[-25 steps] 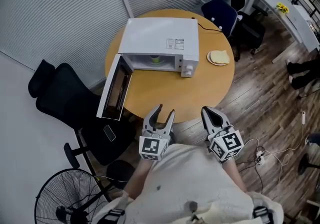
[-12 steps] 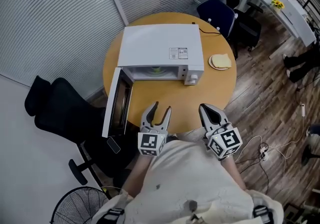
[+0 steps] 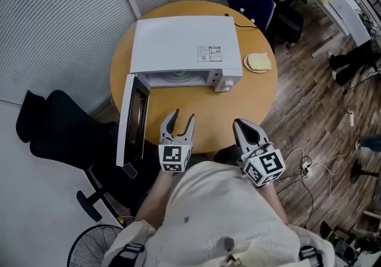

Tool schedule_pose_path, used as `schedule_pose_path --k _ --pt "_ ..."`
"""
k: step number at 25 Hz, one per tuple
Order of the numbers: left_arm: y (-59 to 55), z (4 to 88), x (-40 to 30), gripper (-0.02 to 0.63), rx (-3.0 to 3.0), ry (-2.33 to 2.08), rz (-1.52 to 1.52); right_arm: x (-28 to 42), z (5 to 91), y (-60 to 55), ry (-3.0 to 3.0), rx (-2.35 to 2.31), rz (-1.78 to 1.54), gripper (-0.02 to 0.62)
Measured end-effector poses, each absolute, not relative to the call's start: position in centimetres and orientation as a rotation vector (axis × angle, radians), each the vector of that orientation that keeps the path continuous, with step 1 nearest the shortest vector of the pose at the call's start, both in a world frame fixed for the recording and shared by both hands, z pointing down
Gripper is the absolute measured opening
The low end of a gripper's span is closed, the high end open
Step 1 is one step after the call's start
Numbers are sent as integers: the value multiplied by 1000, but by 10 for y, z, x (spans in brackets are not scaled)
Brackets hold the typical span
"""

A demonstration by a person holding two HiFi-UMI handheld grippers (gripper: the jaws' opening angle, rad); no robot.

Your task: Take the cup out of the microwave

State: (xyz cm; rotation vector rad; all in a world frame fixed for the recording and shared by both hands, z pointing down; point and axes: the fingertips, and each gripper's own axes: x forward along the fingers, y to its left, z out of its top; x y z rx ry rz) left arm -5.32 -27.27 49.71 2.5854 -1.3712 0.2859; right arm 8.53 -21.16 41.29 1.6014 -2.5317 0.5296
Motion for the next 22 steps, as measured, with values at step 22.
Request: schedule_pose_path --k 22 --pt "-403 608 -65 270 2401 -1500 387 78 461 -249 -2447 1537 608 8"
